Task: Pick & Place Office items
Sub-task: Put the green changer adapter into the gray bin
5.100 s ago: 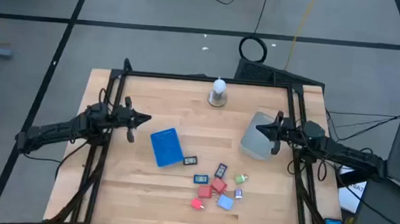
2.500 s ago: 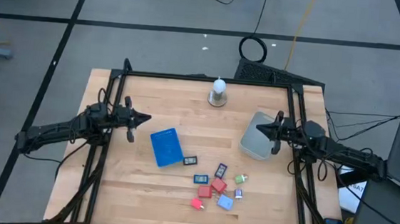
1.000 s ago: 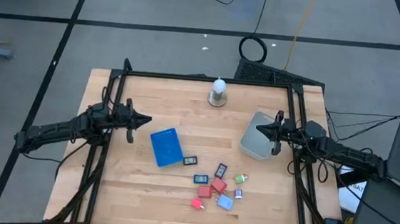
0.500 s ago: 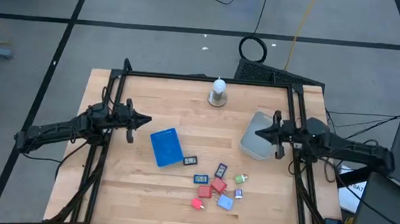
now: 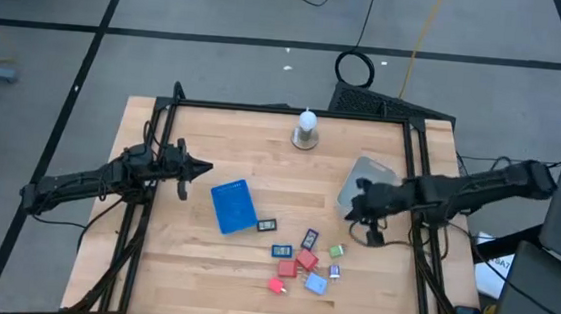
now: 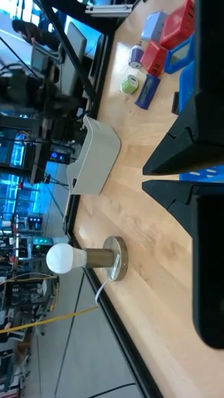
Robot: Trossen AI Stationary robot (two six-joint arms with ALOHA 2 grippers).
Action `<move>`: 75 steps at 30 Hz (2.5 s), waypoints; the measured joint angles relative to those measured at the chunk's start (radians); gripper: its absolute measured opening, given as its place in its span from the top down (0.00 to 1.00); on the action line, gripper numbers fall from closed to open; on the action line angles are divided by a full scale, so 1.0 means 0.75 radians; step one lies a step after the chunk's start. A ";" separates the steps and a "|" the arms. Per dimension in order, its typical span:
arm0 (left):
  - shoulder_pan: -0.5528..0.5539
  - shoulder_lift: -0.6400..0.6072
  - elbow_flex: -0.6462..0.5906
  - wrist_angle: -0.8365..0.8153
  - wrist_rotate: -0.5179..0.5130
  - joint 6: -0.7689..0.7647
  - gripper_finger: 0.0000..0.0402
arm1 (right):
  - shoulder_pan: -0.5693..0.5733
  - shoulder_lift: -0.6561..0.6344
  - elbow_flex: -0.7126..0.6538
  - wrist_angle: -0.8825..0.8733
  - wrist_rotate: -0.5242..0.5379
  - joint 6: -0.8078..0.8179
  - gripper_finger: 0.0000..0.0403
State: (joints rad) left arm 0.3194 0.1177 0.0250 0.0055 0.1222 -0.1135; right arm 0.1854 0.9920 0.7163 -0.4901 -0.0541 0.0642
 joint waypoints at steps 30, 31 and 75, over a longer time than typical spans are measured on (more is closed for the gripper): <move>0.000 0.001 0.000 0.000 0.002 -0.035 0.94 | 0.394 0.527 0.101 0.188 0.211 0.038 0.33; 0.000 0.001 0.000 0.000 0.002 -0.035 0.94 | 0.394 0.541 0.101 0.185 0.211 0.039 0.34; 0.000 0.001 0.000 0.000 0.004 -0.027 0.94 | 0.371 0.538 0.070 0.240 0.268 -0.072 0.71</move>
State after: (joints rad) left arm 0.3193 0.1181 0.0250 0.0055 0.1249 -0.1337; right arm 0.4641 1.3958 0.7684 -0.3104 0.1470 0.0100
